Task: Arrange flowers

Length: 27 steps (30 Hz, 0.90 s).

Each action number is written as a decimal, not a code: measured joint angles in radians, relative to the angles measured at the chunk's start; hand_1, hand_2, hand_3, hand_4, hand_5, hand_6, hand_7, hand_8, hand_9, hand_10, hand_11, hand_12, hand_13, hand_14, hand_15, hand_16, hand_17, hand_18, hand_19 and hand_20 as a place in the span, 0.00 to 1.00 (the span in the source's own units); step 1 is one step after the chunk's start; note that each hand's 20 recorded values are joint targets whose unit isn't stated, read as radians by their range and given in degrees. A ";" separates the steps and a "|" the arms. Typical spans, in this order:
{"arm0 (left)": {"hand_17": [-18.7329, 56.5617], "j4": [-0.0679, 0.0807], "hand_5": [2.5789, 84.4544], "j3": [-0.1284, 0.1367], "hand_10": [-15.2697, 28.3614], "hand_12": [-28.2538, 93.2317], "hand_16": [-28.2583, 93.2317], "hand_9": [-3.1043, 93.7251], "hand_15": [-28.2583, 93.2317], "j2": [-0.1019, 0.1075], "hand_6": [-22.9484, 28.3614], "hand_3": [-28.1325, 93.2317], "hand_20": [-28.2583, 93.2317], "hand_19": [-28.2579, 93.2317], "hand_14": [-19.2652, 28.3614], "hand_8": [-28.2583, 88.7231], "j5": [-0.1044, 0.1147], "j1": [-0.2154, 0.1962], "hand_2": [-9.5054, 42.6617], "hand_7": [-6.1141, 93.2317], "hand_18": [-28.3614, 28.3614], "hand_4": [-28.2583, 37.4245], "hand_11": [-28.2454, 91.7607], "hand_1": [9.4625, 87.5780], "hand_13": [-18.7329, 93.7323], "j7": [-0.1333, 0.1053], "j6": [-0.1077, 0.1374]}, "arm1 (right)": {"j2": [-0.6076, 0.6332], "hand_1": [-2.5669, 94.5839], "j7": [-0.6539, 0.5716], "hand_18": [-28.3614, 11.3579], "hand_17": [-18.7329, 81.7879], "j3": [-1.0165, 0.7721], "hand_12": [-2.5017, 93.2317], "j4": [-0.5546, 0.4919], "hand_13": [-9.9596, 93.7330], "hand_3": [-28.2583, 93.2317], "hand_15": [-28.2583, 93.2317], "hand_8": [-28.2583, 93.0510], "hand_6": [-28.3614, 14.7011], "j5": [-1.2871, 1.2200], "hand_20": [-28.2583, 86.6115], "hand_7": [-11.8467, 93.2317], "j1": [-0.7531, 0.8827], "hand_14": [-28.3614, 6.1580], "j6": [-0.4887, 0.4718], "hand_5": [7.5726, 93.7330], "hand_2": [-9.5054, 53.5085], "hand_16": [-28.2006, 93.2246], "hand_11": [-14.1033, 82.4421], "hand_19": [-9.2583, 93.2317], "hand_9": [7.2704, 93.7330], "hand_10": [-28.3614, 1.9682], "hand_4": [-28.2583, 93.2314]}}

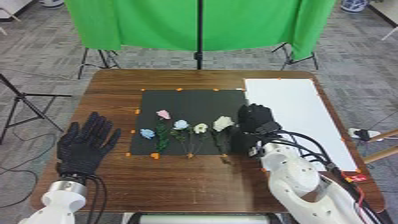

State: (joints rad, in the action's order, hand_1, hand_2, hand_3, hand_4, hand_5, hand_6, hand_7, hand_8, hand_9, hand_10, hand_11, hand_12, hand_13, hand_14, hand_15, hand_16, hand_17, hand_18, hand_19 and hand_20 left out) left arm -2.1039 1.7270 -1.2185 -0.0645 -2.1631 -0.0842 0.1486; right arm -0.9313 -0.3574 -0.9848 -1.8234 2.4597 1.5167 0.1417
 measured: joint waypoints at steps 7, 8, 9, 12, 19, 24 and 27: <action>0.17 -0.001 0.55 0.002 0.68 0.34 0.17 0.45 0.66 0.000 0.60 0.85 0.37 0.58 0.74 0.14 0.014 0.001 0.48 0.28 0.78 0.00 0.49 0.28 0.45 -0.002 0.015 | -0.010 0.59 0.010 0.18 0.65 -0.007 0.20 -0.022 0.82 0.82 0.57 0.20 0.61 0.018 0.56 0.33 0.009 0.64 -0.082 0.72 0.00 0.57 0.32 0.98 0.73 0.47 0.00; 0.17 -0.001 0.55 0.003 0.69 0.34 0.17 0.45 0.67 0.000 0.60 0.85 0.37 0.58 0.74 0.14 0.015 0.001 0.48 0.28 0.78 0.00 0.49 0.28 0.45 -0.002 0.017 | -0.010 0.59 0.010 0.18 0.64 -0.010 0.19 -0.031 0.82 0.83 0.58 0.19 0.61 0.020 0.56 0.32 0.012 0.64 -0.099 0.72 0.00 0.56 0.31 0.98 0.72 0.46 0.00; 0.17 -0.001 0.55 0.004 0.69 0.34 0.17 0.45 0.67 0.000 0.60 0.85 0.37 0.58 0.74 0.14 0.016 0.001 0.48 0.28 0.78 0.00 0.49 0.28 0.45 -0.002 0.020 | -0.010 0.59 0.010 0.18 0.64 -0.013 0.19 -0.037 0.82 0.83 0.58 0.18 0.61 0.021 0.56 0.32 0.015 0.64 -0.114 0.71 0.00 0.56 0.31 0.98 0.71 0.46 0.00; 0.17 -0.002 0.55 0.007 0.69 0.34 0.17 0.45 0.67 0.000 0.60 0.85 0.37 0.58 0.74 0.14 0.020 0.000 0.48 0.28 0.78 0.00 0.49 0.28 0.45 -0.003 0.027 | -0.010 0.55 0.008 0.17 0.64 -0.018 0.18 -0.049 0.80 0.85 0.65 0.12 0.60 0.021 0.55 0.31 0.020 0.60 -0.129 0.66 0.00 0.51 0.30 0.99 0.66 0.44 0.00; 0.17 -0.004 0.55 0.009 0.69 0.34 0.17 0.46 0.67 0.000 0.60 0.85 0.38 0.58 0.74 0.14 0.035 -0.002 0.48 0.28 0.78 0.00 0.49 0.28 0.46 -0.005 0.037 | -0.008 0.49 -0.002 0.16 0.64 -0.055 0.19 -0.097 0.77 0.90 0.80 0.12 0.57 0.001 0.59 0.29 0.048 0.51 -0.144 0.60 0.00 0.42 0.31 1.00 0.62 0.39 0.00; 0.18 -0.006 0.55 0.012 0.69 0.34 0.17 0.46 0.67 0.000 0.60 0.85 0.38 0.58 0.74 0.14 0.039 -0.008 0.48 0.28 0.78 0.00 0.49 0.28 0.46 -0.008 0.039 | -0.003 0.43 -0.009 0.17 0.63 -0.087 0.22 -0.160 0.76 0.89 0.79 0.13 0.56 -0.017 0.59 0.32 0.075 0.48 -0.160 0.65 0.00 0.42 0.38 1.00 0.68 0.37 0.00; 0.18 -0.008 0.55 0.012 0.69 0.34 0.17 0.46 0.67 0.000 0.60 0.85 0.38 0.58 0.74 0.14 0.039 -0.012 0.48 0.28 0.78 0.00 0.49 0.28 0.46 -0.011 0.043 | 0.000 0.41 -0.002 0.17 0.62 -0.107 0.26 -0.186 0.76 0.87 0.77 0.22 0.57 -0.053 0.58 0.39 0.090 0.45 -0.154 0.73 0.07 0.44 0.45 1.00 0.78 0.39 0.01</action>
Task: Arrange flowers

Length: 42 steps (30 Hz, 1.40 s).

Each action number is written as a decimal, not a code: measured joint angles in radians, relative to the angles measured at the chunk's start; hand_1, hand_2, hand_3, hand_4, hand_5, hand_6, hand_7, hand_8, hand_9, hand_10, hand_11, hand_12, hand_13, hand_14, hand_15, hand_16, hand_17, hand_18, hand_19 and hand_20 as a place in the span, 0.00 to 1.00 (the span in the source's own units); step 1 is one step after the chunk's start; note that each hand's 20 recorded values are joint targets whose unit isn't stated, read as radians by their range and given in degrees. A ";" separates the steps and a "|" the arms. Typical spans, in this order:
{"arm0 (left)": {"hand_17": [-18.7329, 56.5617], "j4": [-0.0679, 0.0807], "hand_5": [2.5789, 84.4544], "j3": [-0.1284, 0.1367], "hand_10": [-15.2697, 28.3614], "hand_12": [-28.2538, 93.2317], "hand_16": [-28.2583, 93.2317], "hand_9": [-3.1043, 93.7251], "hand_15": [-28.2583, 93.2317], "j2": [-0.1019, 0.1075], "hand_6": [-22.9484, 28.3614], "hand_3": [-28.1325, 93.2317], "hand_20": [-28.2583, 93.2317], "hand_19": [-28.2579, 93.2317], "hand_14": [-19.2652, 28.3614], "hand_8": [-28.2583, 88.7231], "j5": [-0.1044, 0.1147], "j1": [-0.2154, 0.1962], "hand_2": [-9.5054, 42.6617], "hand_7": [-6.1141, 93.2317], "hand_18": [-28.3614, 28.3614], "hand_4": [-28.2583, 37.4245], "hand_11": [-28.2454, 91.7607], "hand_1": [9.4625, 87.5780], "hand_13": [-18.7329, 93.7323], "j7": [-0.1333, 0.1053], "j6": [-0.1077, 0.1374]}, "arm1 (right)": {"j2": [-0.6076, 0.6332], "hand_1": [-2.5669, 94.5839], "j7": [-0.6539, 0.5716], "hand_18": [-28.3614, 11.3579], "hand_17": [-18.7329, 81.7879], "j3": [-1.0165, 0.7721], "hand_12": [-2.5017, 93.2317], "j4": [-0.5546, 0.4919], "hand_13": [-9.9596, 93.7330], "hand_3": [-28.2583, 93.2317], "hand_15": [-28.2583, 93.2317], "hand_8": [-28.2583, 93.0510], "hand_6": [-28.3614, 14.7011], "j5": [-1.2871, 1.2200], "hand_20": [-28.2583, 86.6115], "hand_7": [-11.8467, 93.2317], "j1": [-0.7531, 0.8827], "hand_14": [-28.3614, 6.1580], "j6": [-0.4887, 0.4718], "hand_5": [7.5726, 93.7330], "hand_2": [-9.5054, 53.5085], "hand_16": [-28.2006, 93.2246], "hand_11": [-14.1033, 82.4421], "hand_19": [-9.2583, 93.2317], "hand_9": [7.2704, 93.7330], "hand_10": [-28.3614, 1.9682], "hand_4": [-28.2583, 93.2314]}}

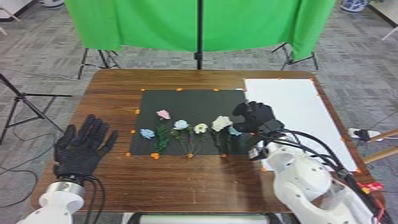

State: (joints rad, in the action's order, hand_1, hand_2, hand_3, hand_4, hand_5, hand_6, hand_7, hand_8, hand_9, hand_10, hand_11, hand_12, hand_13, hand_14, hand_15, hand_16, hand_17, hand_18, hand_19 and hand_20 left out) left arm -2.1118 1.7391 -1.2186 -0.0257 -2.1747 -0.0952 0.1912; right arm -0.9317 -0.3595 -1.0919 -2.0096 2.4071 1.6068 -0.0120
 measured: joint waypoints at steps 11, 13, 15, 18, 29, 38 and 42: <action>0.18 -0.006 0.55 0.006 0.69 0.34 0.17 0.47 0.71 0.001 0.60 0.85 0.38 0.58 0.75 0.14 0.007 -0.013 0.49 0.28 0.78 0.00 0.49 0.28 0.47 -0.012 0.019 | -0.011 0.37 0.088 0.13 0.59 -0.183 0.24 -0.166 0.78 0.86 0.71 0.12 0.60 -0.337 0.57 0.34 0.087 0.40 -0.422 0.83 0.25 0.44 0.38 0.98 0.85 0.40 0.03; 0.18 -0.006 0.55 0.006 0.69 0.34 0.17 0.47 0.71 0.002 0.60 0.85 0.38 0.58 0.75 0.14 0.008 -0.013 0.49 0.28 0.78 0.00 0.49 0.28 0.47 -0.015 0.022 | -0.025 0.36 0.073 0.12 0.58 -0.185 0.22 -0.175 0.77 0.85 0.68 0.13 0.60 -0.366 0.57 0.29 0.079 0.39 -0.519 0.81 0.26 0.44 0.33 0.96 0.83 0.43 0.03; 0.18 -0.007 0.55 0.006 0.69 0.34 0.17 0.47 0.71 0.004 0.60 0.85 0.38 0.58 0.75 0.14 0.011 -0.014 0.49 0.28 0.78 0.00 0.49 0.28 0.47 -0.018 0.026 | -0.044 0.36 0.081 0.12 0.58 -0.185 0.21 -0.174 0.77 0.85 0.67 0.13 0.61 -0.370 0.57 0.27 0.071 0.39 -0.586 0.79 0.26 0.43 0.31 0.96 0.81 0.44 0.03; 0.18 -0.007 0.55 0.005 0.69 0.34 0.17 0.47 0.71 0.007 0.60 0.85 0.38 0.58 0.75 0.14 0.014 -0.014 0.49 0.28 0.78 0.00 0.49 0.28 0.47 -0.022 0.031 | -0.068 0.35 0.095 0.11 0.57 -0.180 0.20 -0.174 0.77 0.85 0.66 0.13 0.60 -0.361 0.56 0.26 0.059 0.39 -0.689 0.78 0.27 0.43 0.30 0.96 0.80 0.43 0.03; 0.18 -0.007 0.55 0.007 0.69 0.34 0.16 0.47 0.71 0.009 0.60 0.85 0.38 0.58 0.75 0.14 0.013 -0.013 0.49 0.28 0.78 0.00 0.49 0.28 0.47 -0.019 0.040 | -0.087 0.34 0.133 0.11 0.57 -0.113 0.19 -0.179 0.76 0.83 0.65 0.14 0.58 -0.186 0.56 0.25 0.038 0.39 -0.930 0.76 0.29 0.42 0.28 0.96 0.76 0.40 0.03; 0.18 -0.008 0.55 0.011 0.69 0.34 0.16 0.46 0.71 0.009 0.60 0.85 0.38 0.58 0.75 0.14 0.012 -0.018 0.49 0.28 0.78 0.00 0.49 0.28 0.47 -0.018 0.041 | -0.088 0.34 0.093 0.11 0.57 -0.087 0.18 -0.167 0.75 0.84 0.65 0.14 0.55 -0.200 0.55 0.24 0.045 0.39 -0.808 0.73 0.29 0.42 0.27 0.96 0.71 0.38 0.03; 0.18 -0.008 0.55 0.011 0.69 0.34 0.16 0.46 0.71 0.009 0.60 0.85 0.38 0.58 0.75 0.14 0.012 -0.018 0.50 0.28 0.78 0.00 0.49 0.28 0.47 -0.017 0.041 | -0.089 0.34 0.093 0.11 0.58 -0.077 0.17 -0.163 0.73 0.84 0.66 0.14 0.54 -0.193 0.55 0.24 0.038 0.39 -0.796 0.72 0.29 0.42 0.26 0.97 0.66 0.38 0.03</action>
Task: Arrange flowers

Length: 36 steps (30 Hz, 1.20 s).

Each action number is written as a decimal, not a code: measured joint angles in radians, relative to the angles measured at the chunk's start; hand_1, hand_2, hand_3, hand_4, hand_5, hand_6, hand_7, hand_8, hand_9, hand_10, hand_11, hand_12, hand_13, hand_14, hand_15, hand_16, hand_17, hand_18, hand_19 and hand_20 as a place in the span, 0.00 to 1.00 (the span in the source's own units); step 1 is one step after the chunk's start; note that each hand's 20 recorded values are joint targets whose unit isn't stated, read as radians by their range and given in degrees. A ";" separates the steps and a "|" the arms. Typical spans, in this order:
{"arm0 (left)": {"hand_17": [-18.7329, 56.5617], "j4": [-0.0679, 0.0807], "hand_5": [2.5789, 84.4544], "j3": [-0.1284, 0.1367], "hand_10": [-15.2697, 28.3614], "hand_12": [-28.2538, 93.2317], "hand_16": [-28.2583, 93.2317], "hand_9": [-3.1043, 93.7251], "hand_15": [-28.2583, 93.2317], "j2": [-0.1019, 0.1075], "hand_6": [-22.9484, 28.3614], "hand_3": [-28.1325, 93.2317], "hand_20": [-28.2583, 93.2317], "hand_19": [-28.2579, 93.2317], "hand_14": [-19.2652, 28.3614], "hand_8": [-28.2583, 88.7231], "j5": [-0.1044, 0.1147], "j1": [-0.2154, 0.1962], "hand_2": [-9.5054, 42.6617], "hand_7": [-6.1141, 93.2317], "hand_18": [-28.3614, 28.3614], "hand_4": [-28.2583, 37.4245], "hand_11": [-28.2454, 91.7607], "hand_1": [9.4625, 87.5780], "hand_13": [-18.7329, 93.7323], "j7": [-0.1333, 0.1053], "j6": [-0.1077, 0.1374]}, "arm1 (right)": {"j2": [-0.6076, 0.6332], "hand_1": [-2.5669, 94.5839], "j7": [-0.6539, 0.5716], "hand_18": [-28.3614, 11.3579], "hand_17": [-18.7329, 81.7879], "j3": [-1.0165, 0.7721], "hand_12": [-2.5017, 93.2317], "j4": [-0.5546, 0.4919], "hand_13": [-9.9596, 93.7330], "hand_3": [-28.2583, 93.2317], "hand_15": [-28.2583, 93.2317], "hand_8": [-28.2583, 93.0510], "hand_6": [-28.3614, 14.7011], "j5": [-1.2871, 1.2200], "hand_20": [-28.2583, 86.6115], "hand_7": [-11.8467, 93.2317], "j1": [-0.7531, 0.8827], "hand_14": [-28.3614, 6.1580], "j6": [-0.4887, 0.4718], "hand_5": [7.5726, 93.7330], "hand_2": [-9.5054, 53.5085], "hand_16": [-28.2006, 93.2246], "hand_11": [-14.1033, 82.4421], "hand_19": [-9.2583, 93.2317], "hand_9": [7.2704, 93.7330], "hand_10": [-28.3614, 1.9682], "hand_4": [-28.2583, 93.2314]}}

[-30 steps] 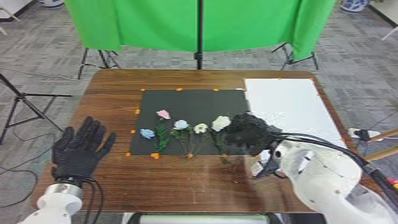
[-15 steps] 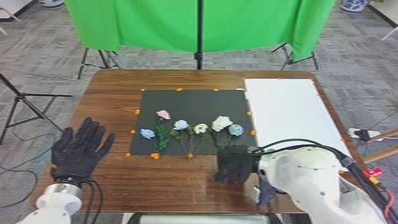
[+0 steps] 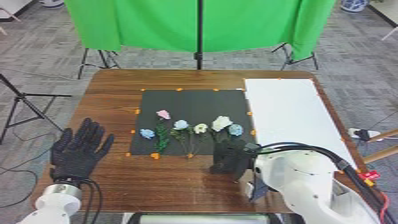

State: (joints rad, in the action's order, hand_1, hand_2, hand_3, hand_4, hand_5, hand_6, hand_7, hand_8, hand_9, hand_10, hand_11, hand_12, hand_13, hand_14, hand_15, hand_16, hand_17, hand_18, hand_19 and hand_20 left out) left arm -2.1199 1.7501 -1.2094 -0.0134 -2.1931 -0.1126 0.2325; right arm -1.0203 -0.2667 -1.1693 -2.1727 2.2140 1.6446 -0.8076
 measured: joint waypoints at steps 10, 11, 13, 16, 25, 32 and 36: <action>0.18 0.001 0.55 -0.001 0.69 0.34 0.16 0.46 0.71 0.000 0.60 0.85 0.38 0.59 0.75 0.14 0.000 0.000 0.49 0.28 0.78 0.00 0.49 0.28 0.47 0.001 0.000 | -0.003 0.34 -0.004 0.11 0.57 0.013 0.17 0.018 0.72 0.85 0.66 0.14 0.55 0.004 0.53 0.26 -0.022 0.38 0.025 0.70 0.28 0.41 0.28 0.98 0.65 0.36 0.02; 0.18 0.001 0.55 -0.002 0.69 0.34 0.16 0.46 0.71 0.000 0.60 0.85 0.38 0.59 0.75 0.14 0.000 0.000 0.49 0.28 0.78 0.00 0.49 0.28 0.47 0.001 0.000 | -0.004 0.35 -0.006 0.11 0.57 0.015 0.17 0.022 0.72 0.85 0.67 0.14 0.55 0.004 0.53 0.26 -0.027 0.38 0.025 0.70 0.28 0.41 0.28 0.98 0.66 0.37 0.02; 0.18 0.001 0.55 -0.002 0.69 0.34 0.16 0.46 0.71 0.000 0.60 0.85 0.38 0.59 0.75 0.14 0.000 0.000 0.49 0.28 0.78 0.00 0.49 0.28 0.47 0.002 0.000 | -0.007 0.35 -0.008 0.11 0.57 0.015 0.17 0.026 0.73 0.85 0.67 0.14 0.57 0.004 0.53 0.27 -0.032 0.38 0.025 0.72 0.27 0.41 0.29 0.98 0.69 0.38 0.02; 0.18 0.001 0.55 -0.003 0.69 0.34 0.16 0.46 0.71 0.000 0.60 0.85 0.38 0.59 0.75 0.14 0.001 0.000 0.49 0.28 0.78 0.00 0.50 0.28 0.47 0.002 0.000 | -0.009 0.36 -0.008 0.11 0.57 0.011 0.18 0.026 0.74 0.85 0.69 0.13 0.58 0.003 0.54 0.27 -0.030 0.39 0.025 0.74 0.25 0.42 0.30 0.98 0.74 0.41 0.02; 0.18 0.001 0.55 -0.001 0.69 0.34 0.16 0.46 0.71 0.000 0.61 0.85 0.38 0.59 0.75 0.14 0.001 -0.002 0.49 0.28 0.78 0.00 0.50 0.28 0.47 0.002 0.005 | -0.007 0.34 -0.011 0.12 0.61 -0.019 0.27 0.025 0.82 0.86 0.71 0.14 0.63 -0.044 0.58 0.39 0.007 0.42 0.050 0.90 0.21 0.45 0.42 1.00 0.93 0.42 0.03; 0.18 0.001 0.56 -0.001 0.69 0.34 0.16 0.46 0.71 0.000 0.61 0.85 0.38 0.58 0.75 0.14 -0.001 -0.002 0.49 0.28 0.78 0.00 0.49 0.27 0.46 0.009 0.007 | 0.019 0.32 -0.026 0.12 0.61 -0.025 0.28 0.028 0.81 0.86 0.72 0.15 0.62 -0.226 0.61 0.42 0.063 0.41 0.383 0.88 0.20 0.46 0.43 0.99 0.92 0.43 0.03; 0.18 0.001 0.56 -0.001 0.69 0.33 0.16 0.47 0.68 0.000 0.60 0.85 0.37 0.58 0.75 0.14 -0.008 -0.002 0.49 0.28 0.78 0.00 0.48 0.27 0.47 0.009 0.006 | 0.023 0.32 -0.026 0.15 0.56 -0.031 0.23 0.042 0.75 0.87 0.65 0.13 0.59 -0.188 0.54 0.35 0.063 0.40 0.477 0.80 0.24 0.43 0.37 0.90 0.81 0.38 0.03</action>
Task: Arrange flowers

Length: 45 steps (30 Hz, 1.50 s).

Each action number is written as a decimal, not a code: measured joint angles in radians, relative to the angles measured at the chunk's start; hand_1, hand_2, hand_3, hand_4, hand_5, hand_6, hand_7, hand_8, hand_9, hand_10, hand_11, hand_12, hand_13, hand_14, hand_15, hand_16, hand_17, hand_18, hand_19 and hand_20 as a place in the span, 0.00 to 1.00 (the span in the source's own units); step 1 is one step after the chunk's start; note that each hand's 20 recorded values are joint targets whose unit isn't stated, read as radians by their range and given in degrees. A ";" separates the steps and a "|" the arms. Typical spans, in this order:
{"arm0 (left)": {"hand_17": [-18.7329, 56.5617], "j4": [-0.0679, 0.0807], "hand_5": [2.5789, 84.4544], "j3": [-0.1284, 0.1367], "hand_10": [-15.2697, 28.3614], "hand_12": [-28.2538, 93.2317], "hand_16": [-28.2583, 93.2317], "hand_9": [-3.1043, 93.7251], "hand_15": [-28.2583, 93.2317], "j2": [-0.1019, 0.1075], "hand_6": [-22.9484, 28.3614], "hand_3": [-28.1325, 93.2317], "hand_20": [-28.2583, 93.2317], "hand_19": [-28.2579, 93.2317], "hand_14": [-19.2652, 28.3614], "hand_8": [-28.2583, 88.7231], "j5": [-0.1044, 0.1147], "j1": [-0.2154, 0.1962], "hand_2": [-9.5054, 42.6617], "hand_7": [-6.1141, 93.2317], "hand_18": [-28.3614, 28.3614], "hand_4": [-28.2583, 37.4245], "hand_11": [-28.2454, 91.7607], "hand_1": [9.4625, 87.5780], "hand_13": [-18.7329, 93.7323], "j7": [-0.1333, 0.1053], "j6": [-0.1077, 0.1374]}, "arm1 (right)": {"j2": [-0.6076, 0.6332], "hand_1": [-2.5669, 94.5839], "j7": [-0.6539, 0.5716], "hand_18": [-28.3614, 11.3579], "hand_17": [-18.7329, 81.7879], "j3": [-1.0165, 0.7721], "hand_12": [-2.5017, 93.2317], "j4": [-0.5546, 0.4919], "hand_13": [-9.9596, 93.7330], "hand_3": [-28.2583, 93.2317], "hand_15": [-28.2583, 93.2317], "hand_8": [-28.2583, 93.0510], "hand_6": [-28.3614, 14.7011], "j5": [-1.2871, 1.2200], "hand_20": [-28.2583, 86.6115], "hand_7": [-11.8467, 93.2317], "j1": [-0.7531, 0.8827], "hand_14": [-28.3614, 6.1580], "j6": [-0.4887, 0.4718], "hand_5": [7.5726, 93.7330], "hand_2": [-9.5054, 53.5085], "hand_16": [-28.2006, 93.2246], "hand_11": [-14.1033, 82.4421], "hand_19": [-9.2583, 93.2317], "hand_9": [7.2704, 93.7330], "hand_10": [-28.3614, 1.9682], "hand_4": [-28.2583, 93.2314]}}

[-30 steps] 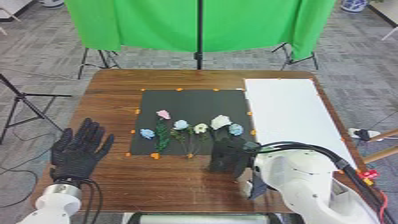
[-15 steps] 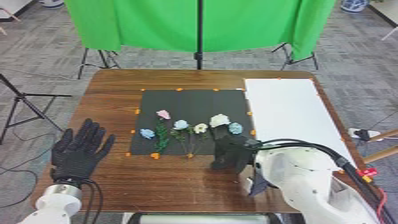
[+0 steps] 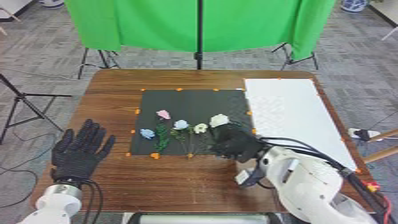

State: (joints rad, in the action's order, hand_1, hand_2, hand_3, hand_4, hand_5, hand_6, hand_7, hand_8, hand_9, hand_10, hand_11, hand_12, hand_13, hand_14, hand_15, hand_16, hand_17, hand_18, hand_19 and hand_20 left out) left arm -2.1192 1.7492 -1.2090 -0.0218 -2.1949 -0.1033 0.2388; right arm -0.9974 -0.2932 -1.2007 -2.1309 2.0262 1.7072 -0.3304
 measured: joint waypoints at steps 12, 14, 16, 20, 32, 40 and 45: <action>0.18 0.039 0.52 0.000 0.67 0.31 0.15 0.44 0.47 0.003 0.59 0.83 0.34 0.53 0.65 0.15 -0.123 0.035 0.51 0.19 0.73 0.00 0.39 0.20 0.39 0.001 -0.069 | -0.071 0.19 0.116 0.26 0.32 -0.227 0.14 0.128 0.34 0.90 0.38 0.12 0.58 -0.223 0.38 0.29 -0.049 0.37 0.373 0.30 0.28 0.33 0.23 0.51 0.30 0.50 0.00; 0.19 0.061 0.51 0.001 0.67 0.30 0.15 0.42 0.45 0.007 0.59 0.83 0.33 0.52 0.64 0.16 -0.124 0.062 0.51 0.19 0.72 0.00 0.38 0.20 0.37 0.001 -0.073 | -0.107 0.17 0.121 0.28 0.31 -0.288 0.13 0.152 0.32 0.90 0.35 0.12 0.60 -0.332 0.37 0.29 -0.057 0.40 0.347 0.29 0.28 0.32 0.22 0.46 0.28 0.50 0.00; 0.18 0.082 0.50 0.003 0.67 0.30 0.15 0.40 0.44 0.015 0.59 0.83 0.32 0.51 0.63 0.16 -0.139 0.091 0.51 0.18 0.71 0.00 0.38 0.18 0.35 0.001 -0.082 | -0.143 0.15 0.134 0.30 0.30 -0.342 0.12 0.184 0.31 0.91 0.32 0.12 0.62 -0.435 0.37 0.29 -0.064 0.43 0.309 0.29 0.27 0.32 0.21 0.43 0.27 0.50 0.00; 0.18 0.105 0.49 0.013 0.67 0.31 0.16 0.39 0.43 0.045 0.59 0.84 0.32 0.49 0.64 0.16 -0.238 0.143 0.45 0.18 0.71 0.00 0.37 0.15 0.34 0.009 -0.105 | -0.189 0.13 0.182 0.30 0.29 -0.394 0.11 0.251 0.31 0.91 0.30 0.12 0.64 -0.562 0.37 0.28 -0.066 0.43 0.301 0.30 0.26 0.32 0.20 0.42 0.27 0.50 0.00; 0.19 0.141 0.44 0.006 0.64 0.29 0.16 0.31 0.35 0.115 0.59 0.84 0.31 0.44 0.56 0.17 -0.358 0.232 0.40 0.15 0.68 0.00 0.33 0.15 0.27 0.019 -0.161 | -0.288 0.06 0.198 0.35 0.29 -0.500 0.11 0.223 0.29 0.87 0.25 0.13 0.62 -0.704 0.36 0.24 0.034 0.47 0.291 0.24 0.33 0.34 0.19 0.36 0.25 0.54 0.00; 0.19 0.128 0.44 0.012 0.63 0.29 0.16 0.31 0.35 0.060 0.59 0.85 0.31 0.44 0.57 0.17 -0.369 0.263 0.39 0.15 0.68 0.00 0.33 0.15 0.29 -0.013 -0.164 | -0.321 0.09 0.198 0.36 0.29 -0.538 0.10 0.206 0.29 0.90 0.24 0.13 0.63 -0.727 0.36 0.24 0.034 0.48 0.204 0.26 0.30 0.34 0.19 0.35 0.25 0.54 0.00; 0.19 0.128 0.44 0.029 0.63 0.29 0.16 0.31 0.35 0.040 0.59 0.84 0.31 0.44 0.58 0.17 -0.379 0.233 0.39 0.15 0.69 0.00 0.33 0.15 0.30 -0.014 -0.195 | -0.348 0.10 0.201 0.36 0.29 -0.561 0.10 0.192 0.30 0.90 0.24 0.13 0.63 -0.730 0.36 0.24 0.035 0.47 0.203 0.27 0.30 0.34 0.19 0.35 0.25 0.54 0.00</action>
State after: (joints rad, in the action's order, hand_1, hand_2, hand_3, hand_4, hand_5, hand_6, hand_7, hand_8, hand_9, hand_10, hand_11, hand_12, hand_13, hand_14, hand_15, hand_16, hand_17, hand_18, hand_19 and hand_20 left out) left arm -1.9917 1.7779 -1.1694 -0.4005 -1.9620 -0.1172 0.0442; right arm -1.3456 -0.0925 -1.7619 -1.9391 1.2959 1.7427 -0.1274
